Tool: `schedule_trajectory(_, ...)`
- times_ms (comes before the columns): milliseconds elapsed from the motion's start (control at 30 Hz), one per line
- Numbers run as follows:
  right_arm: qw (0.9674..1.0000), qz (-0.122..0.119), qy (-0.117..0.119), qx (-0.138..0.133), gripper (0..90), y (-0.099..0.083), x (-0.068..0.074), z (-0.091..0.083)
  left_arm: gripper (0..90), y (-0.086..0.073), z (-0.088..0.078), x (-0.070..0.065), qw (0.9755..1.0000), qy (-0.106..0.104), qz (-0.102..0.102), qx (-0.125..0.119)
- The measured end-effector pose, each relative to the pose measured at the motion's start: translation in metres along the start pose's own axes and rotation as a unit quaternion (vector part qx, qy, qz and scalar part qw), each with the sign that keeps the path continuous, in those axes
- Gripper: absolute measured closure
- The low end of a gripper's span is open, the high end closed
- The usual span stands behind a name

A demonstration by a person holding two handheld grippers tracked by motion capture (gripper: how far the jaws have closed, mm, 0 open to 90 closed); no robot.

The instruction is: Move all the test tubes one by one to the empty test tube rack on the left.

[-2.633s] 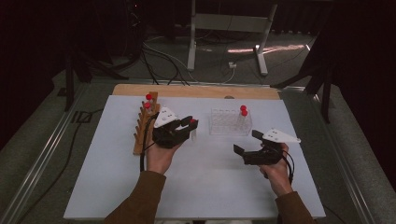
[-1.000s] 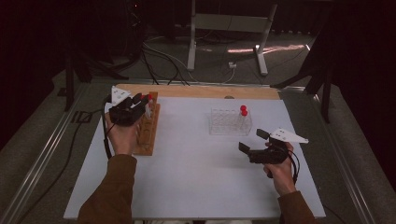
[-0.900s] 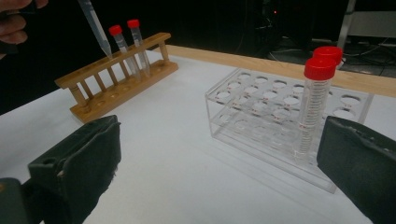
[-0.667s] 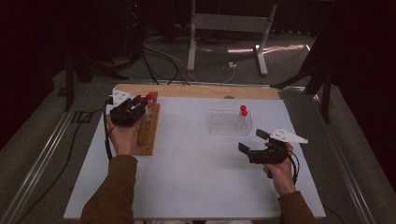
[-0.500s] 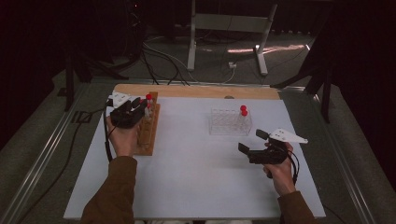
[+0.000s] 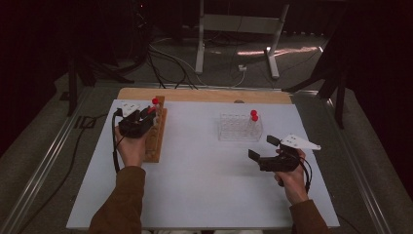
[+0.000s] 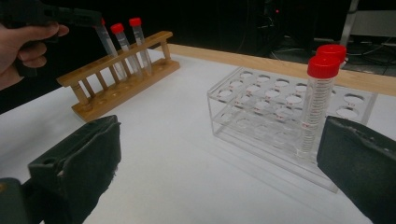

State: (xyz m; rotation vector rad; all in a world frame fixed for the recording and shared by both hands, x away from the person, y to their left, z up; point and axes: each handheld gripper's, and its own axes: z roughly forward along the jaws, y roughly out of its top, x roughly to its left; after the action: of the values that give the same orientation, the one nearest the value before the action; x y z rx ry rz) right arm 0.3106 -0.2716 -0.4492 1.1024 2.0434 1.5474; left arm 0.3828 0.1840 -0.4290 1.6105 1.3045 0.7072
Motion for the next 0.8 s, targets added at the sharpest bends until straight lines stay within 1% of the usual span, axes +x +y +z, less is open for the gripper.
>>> schedule_trajectory(333, 1.0000, -0.001, 0.001, 0.000, 0.0, 0.0001, 0.0000, -0.0005, 70.6, -0.0068, 0.0046, 0.0004, 0.9999, 0.001, -0.006, 0.010)
schedule_trajectory(733, 1.0000, -0.001, 0.002, 0.000, 0.0, -0.0004, 0.0005, 0.0002, 70.5, -0.0101, 0.0082, 0.0018, 0.9997, 0.002, -0.010, 0.023)
schedule_trajectory(800, 1.0000, -0.001, 0.002, 0.000, 0.0, -0.0005, 0.0005, 0.0002, 70.5, -0.0103, 0.0083, 0.0019, 0.9997, 0.000, -0.011, 0.022)
